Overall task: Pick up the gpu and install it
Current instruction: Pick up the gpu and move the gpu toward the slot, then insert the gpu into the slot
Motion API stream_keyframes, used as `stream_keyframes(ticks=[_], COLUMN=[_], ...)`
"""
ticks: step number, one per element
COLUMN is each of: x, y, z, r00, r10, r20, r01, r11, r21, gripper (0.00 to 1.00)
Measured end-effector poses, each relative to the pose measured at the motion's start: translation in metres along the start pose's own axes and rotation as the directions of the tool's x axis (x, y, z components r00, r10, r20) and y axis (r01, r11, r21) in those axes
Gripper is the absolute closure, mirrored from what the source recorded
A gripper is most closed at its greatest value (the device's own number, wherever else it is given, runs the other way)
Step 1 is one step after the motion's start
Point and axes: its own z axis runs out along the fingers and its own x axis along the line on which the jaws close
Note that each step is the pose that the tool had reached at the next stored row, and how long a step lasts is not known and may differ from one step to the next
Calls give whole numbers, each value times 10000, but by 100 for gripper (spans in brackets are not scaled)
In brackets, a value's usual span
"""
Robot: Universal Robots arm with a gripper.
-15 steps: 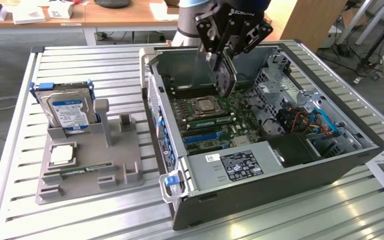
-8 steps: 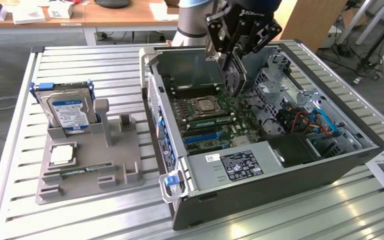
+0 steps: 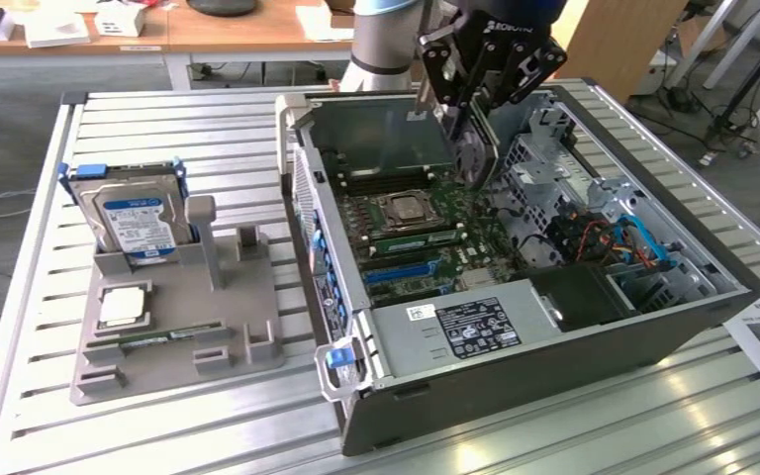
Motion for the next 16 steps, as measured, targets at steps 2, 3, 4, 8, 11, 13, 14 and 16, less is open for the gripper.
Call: stream_keyframes(ticks=[2, 3, 4, 8, 11, 13, 14, 16], x=[-26, -39, -55, -109, -139, -141, -141, -141], y=[15, 31, 48, 117, 124, 125, 125, 125], z=[15, 28, 43, 98, 115, 115, 115, 115], r00=[10000, 10000, 10000, 10000, 10000, 10000, 10000, 10000], r10=[-10, -10, -10, -11, -12, -11, -11, -11], r20=[80, 88, 89, 92, 92, 92, 92, 92], r01=[10, 10, 10, 11, 12, 11, 11, 11], r11=[10000, 10000, 10000, 10000, 10000, 10000, 10000, 10000], r21=[-6, -5, 3, 38, 38, 39, 39, 39], gripper=[72, 72, 72, 72, 72, 72, 72, 72])
